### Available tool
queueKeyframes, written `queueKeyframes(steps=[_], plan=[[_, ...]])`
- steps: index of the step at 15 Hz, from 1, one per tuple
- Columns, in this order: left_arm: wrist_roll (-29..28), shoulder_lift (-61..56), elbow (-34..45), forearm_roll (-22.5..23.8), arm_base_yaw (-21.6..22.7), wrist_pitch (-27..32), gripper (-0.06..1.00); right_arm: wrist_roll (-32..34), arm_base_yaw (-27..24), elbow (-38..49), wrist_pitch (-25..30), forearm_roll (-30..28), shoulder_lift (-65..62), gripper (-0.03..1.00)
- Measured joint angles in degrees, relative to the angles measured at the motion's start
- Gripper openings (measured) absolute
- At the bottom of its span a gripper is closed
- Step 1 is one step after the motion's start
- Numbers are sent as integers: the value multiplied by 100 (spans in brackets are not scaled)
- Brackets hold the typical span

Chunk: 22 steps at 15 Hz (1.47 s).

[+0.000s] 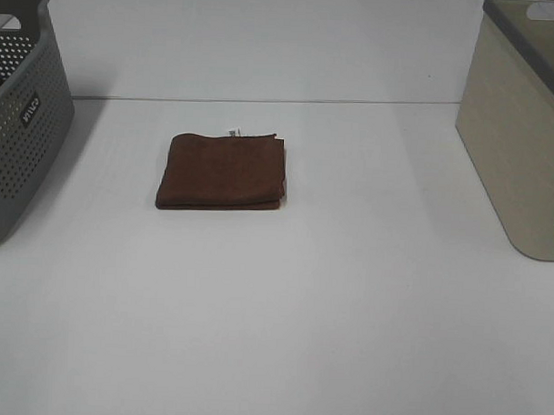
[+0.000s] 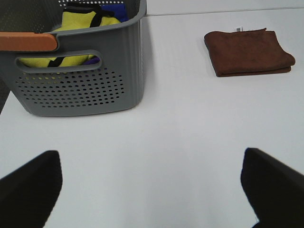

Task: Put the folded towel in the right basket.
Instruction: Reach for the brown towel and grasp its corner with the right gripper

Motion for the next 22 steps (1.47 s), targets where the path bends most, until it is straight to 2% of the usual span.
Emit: queueKeyframes(steps=[22], plan=[[0,0,0,0,0,0,97,0,0,0,0,0,0,65]])
